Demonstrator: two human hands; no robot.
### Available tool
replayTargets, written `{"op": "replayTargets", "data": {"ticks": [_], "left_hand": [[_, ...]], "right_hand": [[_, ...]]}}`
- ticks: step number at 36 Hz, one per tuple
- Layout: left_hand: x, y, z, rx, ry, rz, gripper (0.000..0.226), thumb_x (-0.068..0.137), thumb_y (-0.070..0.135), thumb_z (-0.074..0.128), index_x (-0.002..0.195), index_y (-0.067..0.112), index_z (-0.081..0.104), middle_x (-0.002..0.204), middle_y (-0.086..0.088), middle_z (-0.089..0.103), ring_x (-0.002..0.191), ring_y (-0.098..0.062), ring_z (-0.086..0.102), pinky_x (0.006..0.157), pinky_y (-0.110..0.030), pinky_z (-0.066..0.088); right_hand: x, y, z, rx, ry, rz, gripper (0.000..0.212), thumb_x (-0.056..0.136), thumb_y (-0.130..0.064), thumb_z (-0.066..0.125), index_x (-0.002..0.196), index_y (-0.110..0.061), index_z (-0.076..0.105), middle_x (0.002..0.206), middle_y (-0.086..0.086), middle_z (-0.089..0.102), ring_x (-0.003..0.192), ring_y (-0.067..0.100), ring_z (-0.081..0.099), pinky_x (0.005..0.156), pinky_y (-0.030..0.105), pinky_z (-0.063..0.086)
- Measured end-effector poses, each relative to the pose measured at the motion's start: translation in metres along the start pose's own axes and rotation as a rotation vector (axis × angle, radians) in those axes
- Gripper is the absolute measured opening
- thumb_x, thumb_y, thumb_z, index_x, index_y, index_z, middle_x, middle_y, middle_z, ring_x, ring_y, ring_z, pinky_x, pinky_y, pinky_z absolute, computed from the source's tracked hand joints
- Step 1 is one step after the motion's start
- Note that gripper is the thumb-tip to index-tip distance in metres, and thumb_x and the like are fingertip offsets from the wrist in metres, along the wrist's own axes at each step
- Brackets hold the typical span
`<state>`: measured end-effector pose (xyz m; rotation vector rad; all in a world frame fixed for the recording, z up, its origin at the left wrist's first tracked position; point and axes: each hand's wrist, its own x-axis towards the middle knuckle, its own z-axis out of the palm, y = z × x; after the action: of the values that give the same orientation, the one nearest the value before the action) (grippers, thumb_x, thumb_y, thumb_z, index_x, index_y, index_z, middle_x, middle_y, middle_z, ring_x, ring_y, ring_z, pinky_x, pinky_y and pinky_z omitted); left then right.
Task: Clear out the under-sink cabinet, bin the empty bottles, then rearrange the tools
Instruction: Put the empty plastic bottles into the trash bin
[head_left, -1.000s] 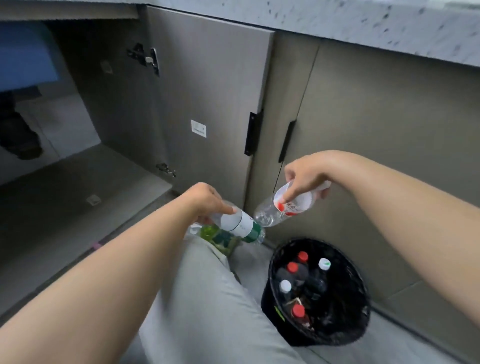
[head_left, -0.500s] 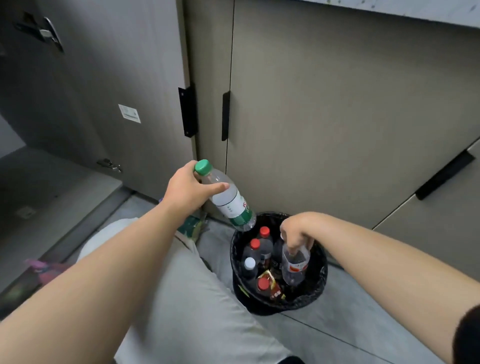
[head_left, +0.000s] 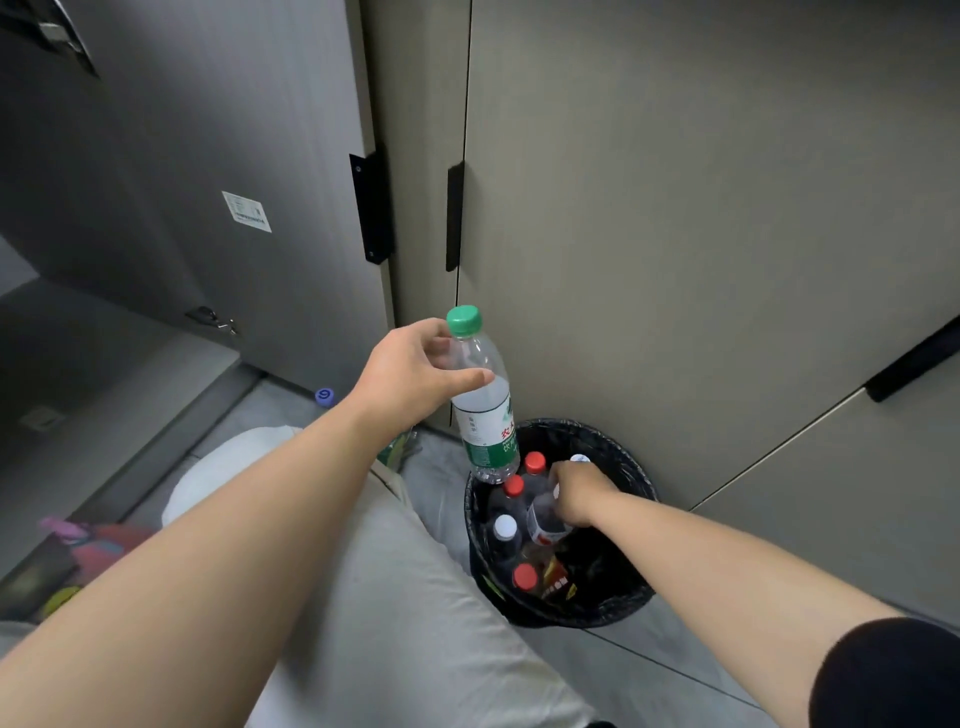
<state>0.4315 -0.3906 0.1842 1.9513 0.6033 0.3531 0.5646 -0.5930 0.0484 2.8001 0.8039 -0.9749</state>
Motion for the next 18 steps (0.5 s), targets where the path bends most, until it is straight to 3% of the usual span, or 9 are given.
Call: {"op": "replayTargets", "data": {"ticks": [4,8,11,14,16,18], "left_hand": [[0.0,0.001,0.003,0.012,-0.053,0.039,0.038,0.071,0.041,0.089,0.102,0.032,0.069,0.099,0.008,0.072,0.093,-0.008,0.072,0.088,-0.028,0.056],[-0.003,0.003,0.006,0.018,-0.118,0.054,0.033,0.075,0.04,0.087,0.101,0.035,0.068,0.098,0.006,0.073,0.089,-0.006,0.071,0.077,-0.017,0.052],[-0.006,0.005,0.007,0.052,-0.146,0.063,0.036,0.075,0.038,0.087,0.105,0.033,0.068,0.098,0.008,0.073,0.087,-0.001,0.068,0.073,-0.009,0.051],[-0.009,0.005,0.009,0.077,-0.17,0.082,0.044,0.074,0.037,0.089,0.113,0.033,0.069,0.099,0.011,0.074,0.088,0.005,0.067,0.066,0.0,0.044],[-0.011,0.005,0.009,0.091,-0.184,0.088,0.05,0.073,0.038,0.09,0.118,0.032,0.069,0.103,0.011,0.073,0.095,0.001,0.068,0.077,-0.006,0.047],[-0.013,0.007,0.01,0.096,-0.207,0.096,0.054,0.072,0.039,0.09,0.121,0.032,0.07,0.105,0.012,0.074,0.099,-0.001,0.067,0.086,-0.016,0.049]], "right_hand": [[0.0,0.004,-0.004,0.027,0.007,-0.025,0.031,0.091,-0.021,0.059,0.12,-0.014,0.057,0.122,0.01,0.06,0.109,0.026,0.061,0.082,0.026,0.047],[-0.001,0.006,-0.02,0.053,0.037,-0.066,0.029,0.084,-0.022,0.067,0.112,-0.019,0.064,0.114,0.004,0.068,0.101,0.023,0.064,0.081,0.027,0.049],[-0.006,0.003,-0.045,0.134,0.162,-0.115,0.012,0.084,-0.02,0.062,0.092,-0.023,0.071,0.102,0.002,0.074,0.095,0.022,0.069,0.082,0.027,0.054],[-0.022,-0.008,-0.083,0.428,0.349,-0.199,0.026,0.09,-0.014,0.051,0.077,-0.023,0.071,0.078,-0.002,0.074,0.071,0.021,0.069,0.068,0.028,0.056],[-0.043,-0.018,-0.11,0.684,0.388,-0.319,0.028,0.094,-0.015,0.047,0.082,-0.022,0.071,0.07,-0.002,0.065,0.058,0.017,0.059,0.054,0.026,0.048],[-0.068,-0.028,-0.131,0.81,0.32,-0.456,0.024,0.099,-0.028,0.048,0.094,-0.022,0.071,0.073,0.0,0.059,0.056,0.013,0.053,0.05,0.025,0.043]]}}
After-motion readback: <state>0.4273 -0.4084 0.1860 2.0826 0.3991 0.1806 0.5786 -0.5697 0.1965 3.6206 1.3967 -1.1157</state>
